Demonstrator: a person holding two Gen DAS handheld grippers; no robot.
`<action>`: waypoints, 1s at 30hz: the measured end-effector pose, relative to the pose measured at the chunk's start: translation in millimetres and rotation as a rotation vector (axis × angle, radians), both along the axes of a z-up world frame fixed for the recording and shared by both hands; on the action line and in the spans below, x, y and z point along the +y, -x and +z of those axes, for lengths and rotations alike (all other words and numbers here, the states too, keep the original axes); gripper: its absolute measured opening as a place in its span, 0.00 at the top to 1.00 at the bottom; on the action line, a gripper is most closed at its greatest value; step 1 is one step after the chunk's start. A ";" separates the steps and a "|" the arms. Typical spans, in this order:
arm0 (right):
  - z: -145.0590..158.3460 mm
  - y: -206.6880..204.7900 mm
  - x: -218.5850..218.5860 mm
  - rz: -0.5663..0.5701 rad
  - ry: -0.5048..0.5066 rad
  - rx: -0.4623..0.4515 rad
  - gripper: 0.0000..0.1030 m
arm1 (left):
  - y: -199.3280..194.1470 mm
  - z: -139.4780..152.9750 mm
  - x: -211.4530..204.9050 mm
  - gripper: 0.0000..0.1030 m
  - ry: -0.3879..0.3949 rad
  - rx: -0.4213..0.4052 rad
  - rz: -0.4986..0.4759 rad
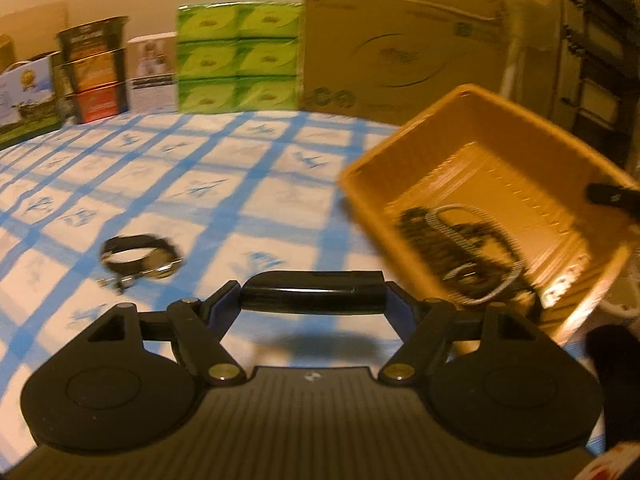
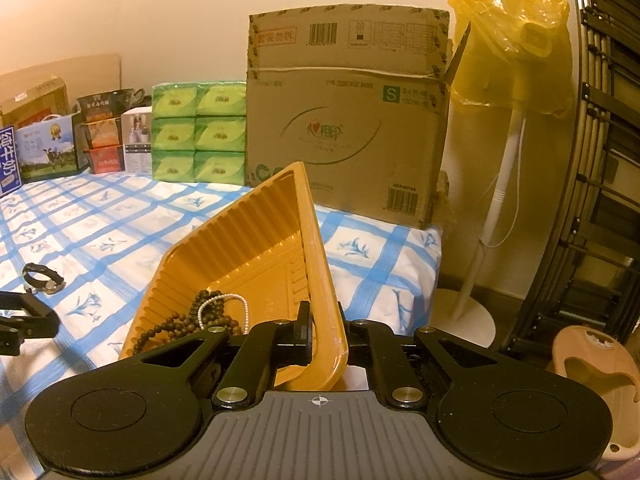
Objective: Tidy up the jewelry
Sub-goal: 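Carry the black cylinder into the orange tray and open the left tool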
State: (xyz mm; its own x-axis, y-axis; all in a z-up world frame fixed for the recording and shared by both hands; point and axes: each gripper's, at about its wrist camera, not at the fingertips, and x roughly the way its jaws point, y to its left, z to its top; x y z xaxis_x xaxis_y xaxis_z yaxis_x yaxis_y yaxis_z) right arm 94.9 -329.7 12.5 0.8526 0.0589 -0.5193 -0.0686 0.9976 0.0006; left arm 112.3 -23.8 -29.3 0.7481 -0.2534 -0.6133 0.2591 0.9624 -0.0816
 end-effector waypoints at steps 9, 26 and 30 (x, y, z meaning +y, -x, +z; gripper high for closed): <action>0.6 -0.2 1.0 0.000 -0.002 -0.001 0.92 | -3.3 13.3 -57.8 0.28 0.033 -0.019 -0.155; 2.1 -2.0 2.3 -0.002 -0.013 0.002 0.92 | -22.0 11.6 -113.6 0.28 0.030 -0.017 -0.288; 2.2 -2.1 2.3 -0.003 -0.013 0.002 0.92 | -23.4 8.8 -117.7 0.28 0.030 -0.008 -0.293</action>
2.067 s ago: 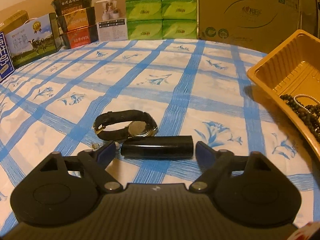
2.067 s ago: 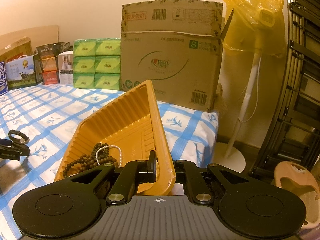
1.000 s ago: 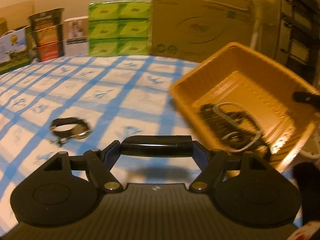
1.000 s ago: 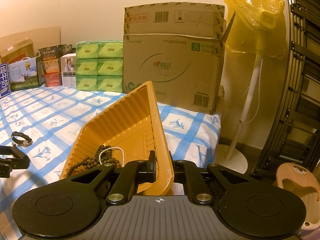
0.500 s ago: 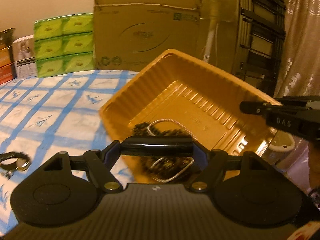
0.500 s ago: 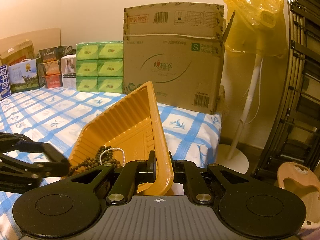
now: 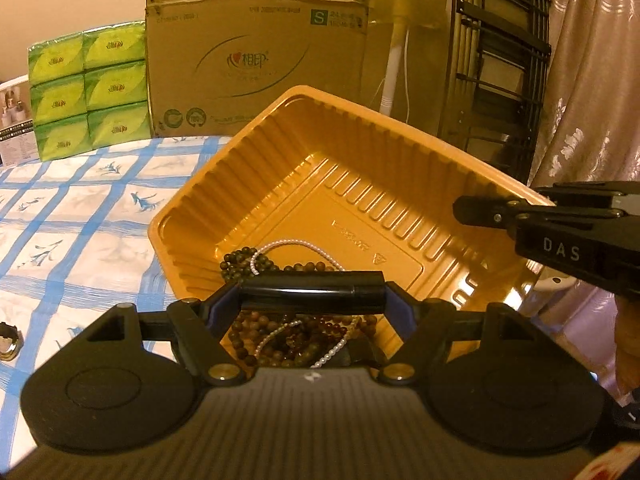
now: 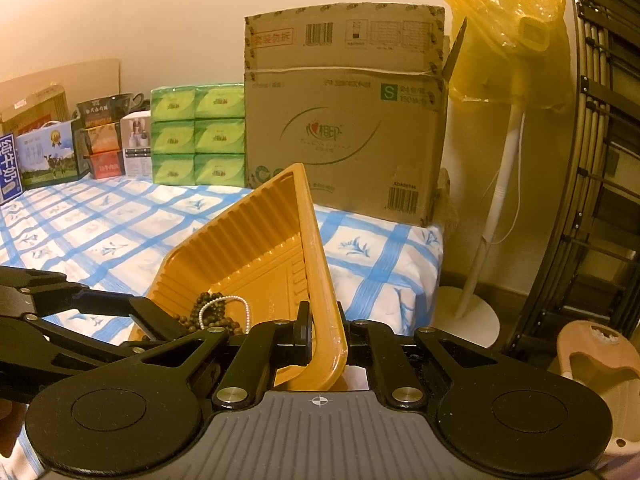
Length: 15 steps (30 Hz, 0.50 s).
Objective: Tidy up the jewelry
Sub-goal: 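Carry the black cylinder into the orange tray and open the left tool, then move the left tool to the black watch on the cloth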
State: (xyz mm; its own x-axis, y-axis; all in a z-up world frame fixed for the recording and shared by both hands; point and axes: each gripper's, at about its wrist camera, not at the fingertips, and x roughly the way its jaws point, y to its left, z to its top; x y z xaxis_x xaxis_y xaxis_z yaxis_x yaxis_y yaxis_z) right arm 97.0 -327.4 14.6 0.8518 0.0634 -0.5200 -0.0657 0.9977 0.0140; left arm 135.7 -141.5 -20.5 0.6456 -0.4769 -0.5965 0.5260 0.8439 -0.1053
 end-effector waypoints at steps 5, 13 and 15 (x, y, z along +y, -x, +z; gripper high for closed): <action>-0.1 0.1 -0.4 0.000 0.001 0.000 0.92 | -0.5 -2.1 0.1 0.21 0.006 0.007 -0.004; -0.5 0.7 -1.0 0.000 0.003 -0.002 0.92 | 6.6 4.5 24.2 0.21 0.012 -0.019 0.066; -0.2 0.8 -0.9 0.000 0.003 -0.002 0.92 | 8.4 6.4 33.7 0.21 0.010 -0.027 0.090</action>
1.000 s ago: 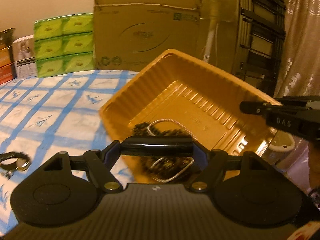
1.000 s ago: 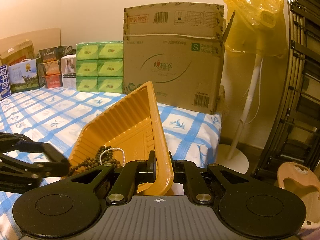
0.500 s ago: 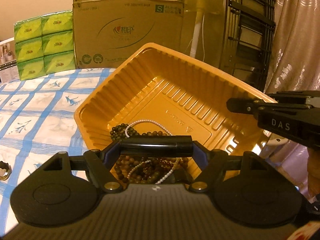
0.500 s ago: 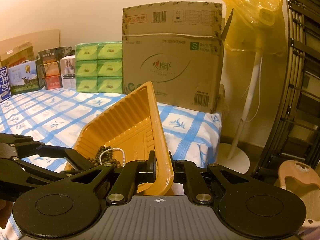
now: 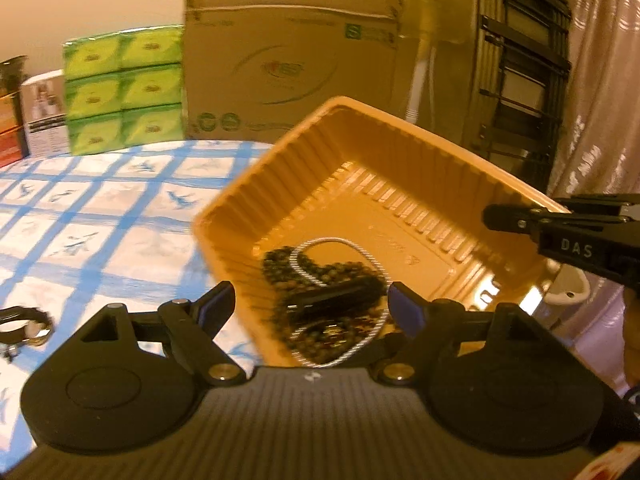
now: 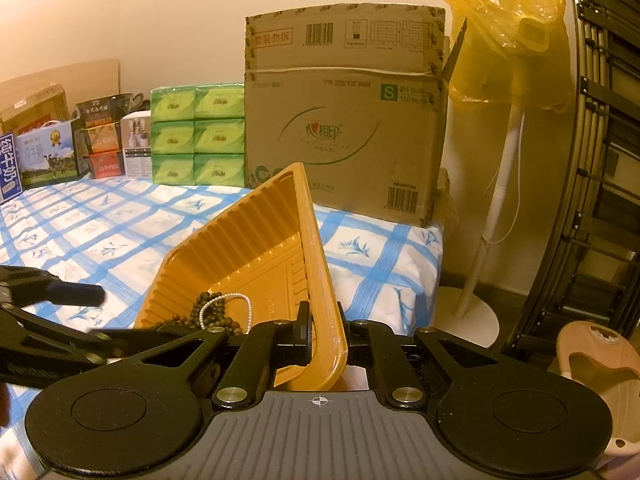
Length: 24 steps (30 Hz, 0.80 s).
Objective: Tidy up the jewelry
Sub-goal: 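Move the left tool to the black watch on the cloth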
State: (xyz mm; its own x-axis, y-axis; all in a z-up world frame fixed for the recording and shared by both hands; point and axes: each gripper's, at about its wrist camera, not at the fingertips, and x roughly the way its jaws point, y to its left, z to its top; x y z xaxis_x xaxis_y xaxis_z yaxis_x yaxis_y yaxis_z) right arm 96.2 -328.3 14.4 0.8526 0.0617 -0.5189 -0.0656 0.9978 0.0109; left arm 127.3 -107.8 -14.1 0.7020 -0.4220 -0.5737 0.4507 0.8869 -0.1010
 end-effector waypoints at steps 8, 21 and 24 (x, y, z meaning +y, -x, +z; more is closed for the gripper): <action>-0.6 0.0 -0.3 0.000 0.000 -0.001 0.92 | 4.5 2.5 58.5 0.21 -0.030 -0.016 0.155; -1.4 0.3 -0.4 0.001 0.003 0.000 0.92 | -2.1 -5.7 162.0 0.21 -0.133 -0.032 0.402; -1.3 0.3 -0.5 0.000 0.003 0.000 0.92 | -7.8 -10.2 178.1 0.21 -0.168 -0.027 0.421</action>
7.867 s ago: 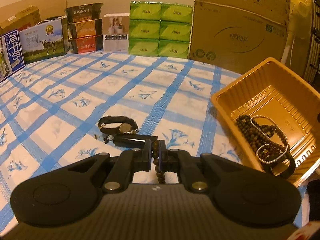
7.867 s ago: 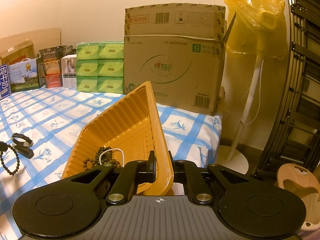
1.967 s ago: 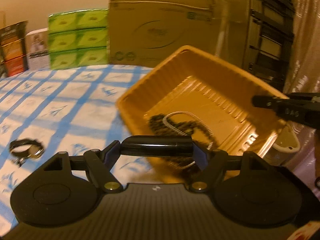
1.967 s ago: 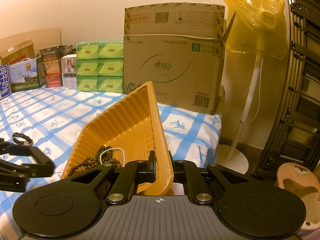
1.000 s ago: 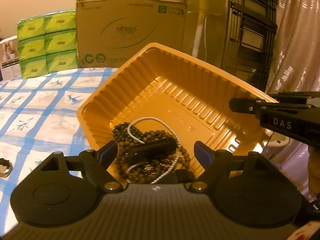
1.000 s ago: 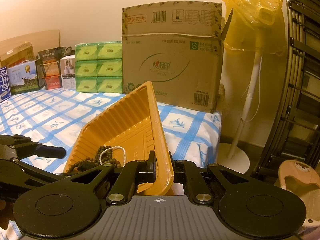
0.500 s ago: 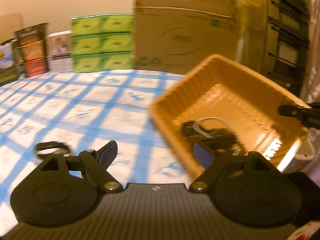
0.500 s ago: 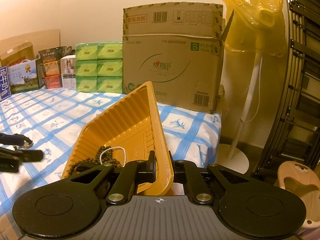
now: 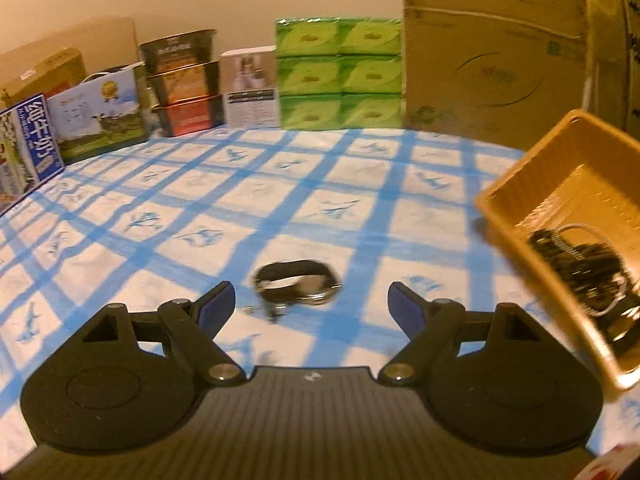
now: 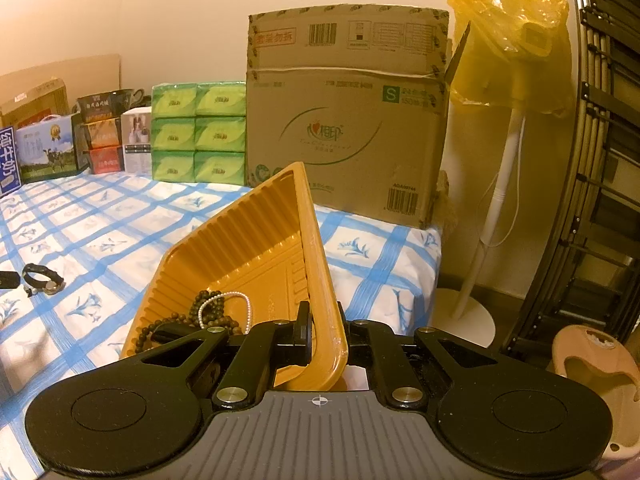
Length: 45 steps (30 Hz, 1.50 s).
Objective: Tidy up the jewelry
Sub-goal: 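Move the left tool to the black watch on the cloth, then close the left tool on the black watch strap, then carry the black watch into the orange tray and open the left tool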
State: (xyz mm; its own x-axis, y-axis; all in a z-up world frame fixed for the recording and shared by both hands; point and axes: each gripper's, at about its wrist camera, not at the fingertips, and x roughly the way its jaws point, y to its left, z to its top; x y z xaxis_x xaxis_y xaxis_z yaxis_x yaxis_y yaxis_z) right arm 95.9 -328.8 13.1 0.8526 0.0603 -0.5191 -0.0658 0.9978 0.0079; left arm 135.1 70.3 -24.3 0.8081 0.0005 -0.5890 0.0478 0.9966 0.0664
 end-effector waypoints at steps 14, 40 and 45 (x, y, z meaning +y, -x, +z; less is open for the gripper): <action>-5.2 -1.8 -3.4 -0.007 0.010 0.008 0.93 | -46.8 -29.0 25.9 0.41 -0.144 0.068 -0.042; -5.7 -3.4 -1.8 -0.006 0.017 0.008 0.93 | -69.7 -10.3 7.5 0.94 -0.024 0.081 -0.135; -4.3 -2.9 1.4 -0.005 0.018 0.006 0.93 | -49.0 -9.0 -1.6 0.94 0.056 0.099 -0.118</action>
State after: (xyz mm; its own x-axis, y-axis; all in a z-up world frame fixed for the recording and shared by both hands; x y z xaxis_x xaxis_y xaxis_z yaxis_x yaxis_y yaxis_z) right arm 98.7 -327.4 8.8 0.8498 0.0466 -0.5251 -0.0610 0.9981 -0.0102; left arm 184.1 68.8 -33.3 0.7388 -0.1262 -0.6620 0.1681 0.9858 -0.0003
